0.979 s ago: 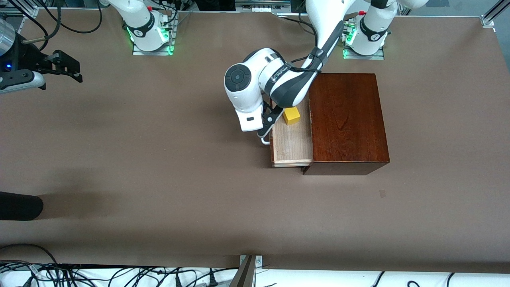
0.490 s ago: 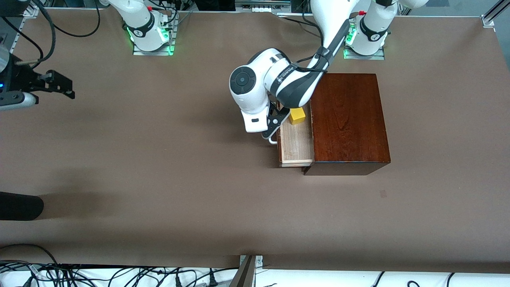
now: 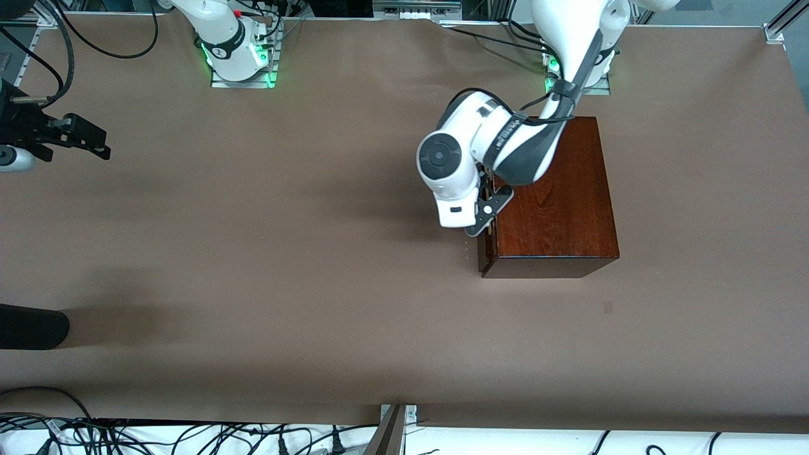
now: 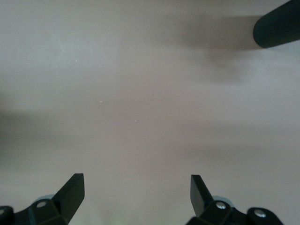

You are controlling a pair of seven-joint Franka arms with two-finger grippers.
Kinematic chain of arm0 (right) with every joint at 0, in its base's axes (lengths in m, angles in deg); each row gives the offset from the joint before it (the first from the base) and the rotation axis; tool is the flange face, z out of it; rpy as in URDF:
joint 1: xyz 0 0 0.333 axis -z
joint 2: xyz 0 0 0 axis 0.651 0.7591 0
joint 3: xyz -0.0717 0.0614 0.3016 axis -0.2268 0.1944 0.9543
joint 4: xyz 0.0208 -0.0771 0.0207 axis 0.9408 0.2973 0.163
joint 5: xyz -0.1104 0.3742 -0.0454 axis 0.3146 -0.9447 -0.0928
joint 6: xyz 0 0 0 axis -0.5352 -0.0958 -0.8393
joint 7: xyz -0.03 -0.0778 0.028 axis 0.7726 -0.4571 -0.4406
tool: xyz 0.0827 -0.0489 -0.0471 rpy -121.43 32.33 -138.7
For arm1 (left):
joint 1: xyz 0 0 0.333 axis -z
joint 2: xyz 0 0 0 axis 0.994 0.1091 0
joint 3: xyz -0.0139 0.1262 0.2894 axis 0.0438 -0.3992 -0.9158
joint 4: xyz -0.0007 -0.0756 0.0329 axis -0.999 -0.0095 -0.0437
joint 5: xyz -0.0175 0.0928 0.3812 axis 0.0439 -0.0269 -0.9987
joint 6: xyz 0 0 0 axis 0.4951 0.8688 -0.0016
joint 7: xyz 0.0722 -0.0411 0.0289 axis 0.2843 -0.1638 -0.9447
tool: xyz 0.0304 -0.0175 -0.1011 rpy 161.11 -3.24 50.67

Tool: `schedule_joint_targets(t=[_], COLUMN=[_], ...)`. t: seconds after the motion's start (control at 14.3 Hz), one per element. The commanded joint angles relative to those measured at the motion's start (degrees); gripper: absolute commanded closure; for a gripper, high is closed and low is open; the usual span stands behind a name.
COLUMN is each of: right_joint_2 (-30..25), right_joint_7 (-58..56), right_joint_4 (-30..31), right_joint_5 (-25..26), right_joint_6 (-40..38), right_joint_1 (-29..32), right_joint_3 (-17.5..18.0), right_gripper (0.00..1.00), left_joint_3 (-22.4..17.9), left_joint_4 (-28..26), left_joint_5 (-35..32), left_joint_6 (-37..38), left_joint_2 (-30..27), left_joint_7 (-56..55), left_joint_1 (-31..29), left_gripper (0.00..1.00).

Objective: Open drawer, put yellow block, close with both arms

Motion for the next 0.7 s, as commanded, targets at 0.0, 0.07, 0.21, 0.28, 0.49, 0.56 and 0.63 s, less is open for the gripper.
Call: schedule_joint_targets(t=[0.0,0.07,0.21,0.28,0.49,0.56,0.63], right_joint_2=[-1.2,-1.3,-1.3,-1.4,-0.9,-0.7,-0.7], right_joint_7=[1.2,1.4,1.4,1.4,1.4,1.4,1.5], right_joint_4=[-0.3,-0.3,-0.3,-0.3,-0.1,-0.1,0.0], right_joint_5=[-0.3,-0.3,-0.6,-0.6,-0.7,-0.6,-0.7], right_joint_6=[-2.7,-2.8,-3.3,-3.3,-3.0,-3.0,-2.8], right_joint_1=[0.4,0.3,0.3,0.3,0.3,0.2,0.1], right_joint_3=[0.7,0.7,1.6,1.9,1.9,1.9,2.0], right_gripper=[0.00,0.00,0.00,0.00,0.00,0.00,0.00], left_joint_3=[-0.9,-0.8,-0.3,0.5,3.5,4.3,4.9], left_joint_4=[-4.3,-4.1,-3.5,-3.2,-3.1,-3.1,-3.1], left_joint_5=[-3.3,-2.9,-1.6,0.4,5.8,5.7,5.9], left_joint_6=[-0.4,-0.4,-0.4,-0.4,-0.4,-0.4,-0.3], left_joint_2=[-3.4,-3.6,-5.4,-6.8,-11.0,-12.1,-13.7], left_joint_7=[2.7,2.7,2.6,2.4,2.7,2.7,3.1], left_joint_1=[-0.6,-0.6,-0.7,-1.0,-3.2,-3.6,-4.5], left_gripper=[1.00,1.00,1.00,1.00,0.21,0.00,0.00])
